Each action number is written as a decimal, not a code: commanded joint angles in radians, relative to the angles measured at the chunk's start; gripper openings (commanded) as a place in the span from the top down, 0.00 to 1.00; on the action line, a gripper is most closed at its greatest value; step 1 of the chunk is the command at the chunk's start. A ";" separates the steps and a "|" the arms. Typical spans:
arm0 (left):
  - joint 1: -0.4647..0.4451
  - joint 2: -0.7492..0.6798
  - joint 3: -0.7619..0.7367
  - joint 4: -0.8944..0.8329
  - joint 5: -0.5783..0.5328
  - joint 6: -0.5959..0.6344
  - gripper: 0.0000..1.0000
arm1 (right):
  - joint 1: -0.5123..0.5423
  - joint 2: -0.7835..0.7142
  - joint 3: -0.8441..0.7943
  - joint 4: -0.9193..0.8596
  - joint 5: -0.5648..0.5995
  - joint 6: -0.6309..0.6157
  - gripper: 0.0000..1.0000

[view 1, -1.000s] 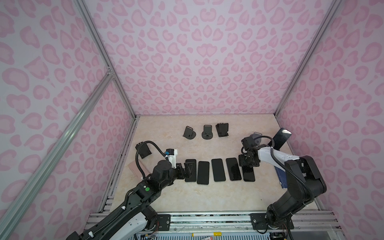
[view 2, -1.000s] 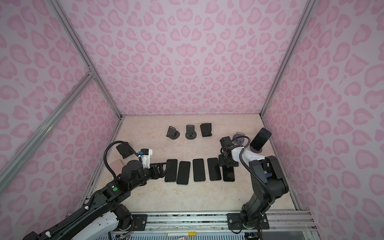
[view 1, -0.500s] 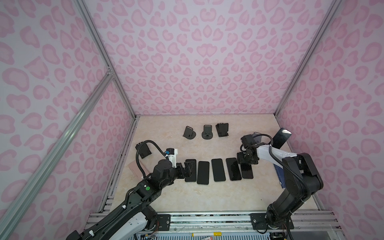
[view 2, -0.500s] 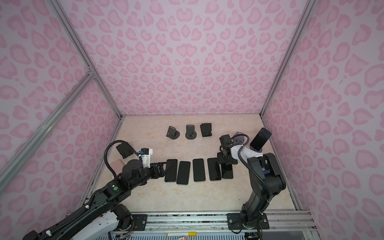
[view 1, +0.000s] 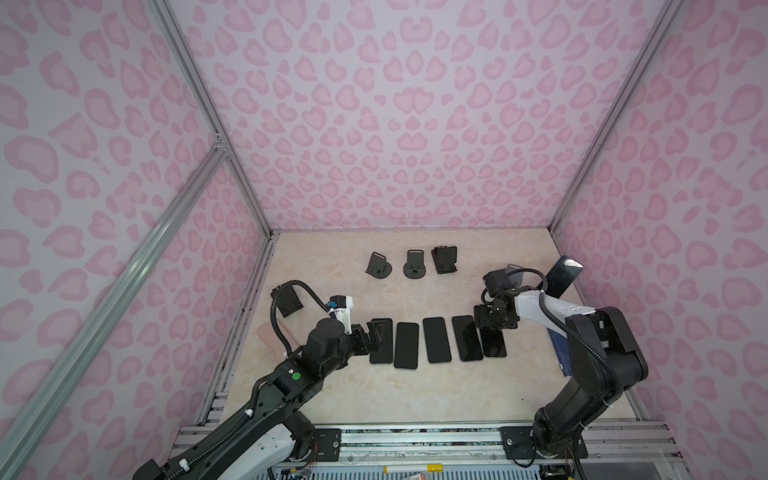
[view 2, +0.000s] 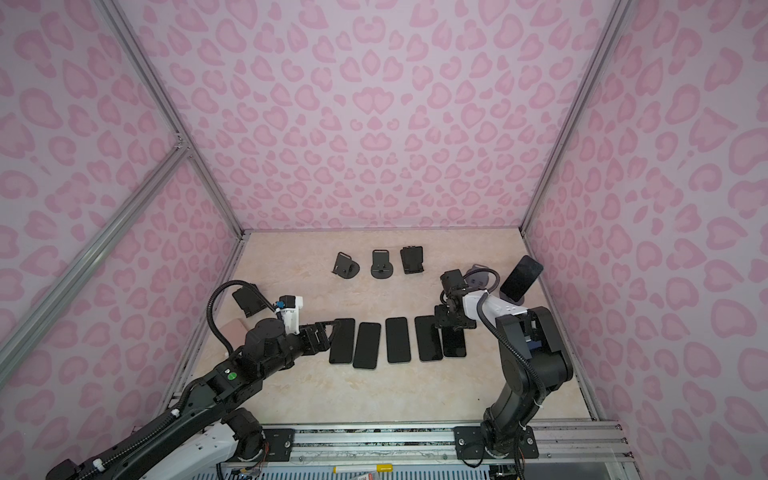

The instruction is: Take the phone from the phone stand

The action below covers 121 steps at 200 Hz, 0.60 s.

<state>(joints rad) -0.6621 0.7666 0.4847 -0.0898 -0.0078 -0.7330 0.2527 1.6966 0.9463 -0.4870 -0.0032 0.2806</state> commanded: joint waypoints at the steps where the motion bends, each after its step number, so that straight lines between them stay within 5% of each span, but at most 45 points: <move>1: 0.000 0.009 0.001 0.043 -0.015 -0.008 0.03 | 0.000 0.008 -0.010 -0.033 0.017 -0.009 0.20; 61: -0.001 0.033 0.009 0.058 -0.017 -0.009 0.02 | 0.001 -0.060 0.034 -0.090 0.043 0.003 0.19; 121: -0.001 0.200 0.062 0.029 -0.009 -0.080 0.03 | 0.003 -0.204 0.080 -0.133 0.211 0.062 0.16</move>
<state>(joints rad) -0.6621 0.9176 0.5312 -0.0746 -0.0254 -0.7708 0.2554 1.5360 1.0126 -0.5873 0.0868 0.2970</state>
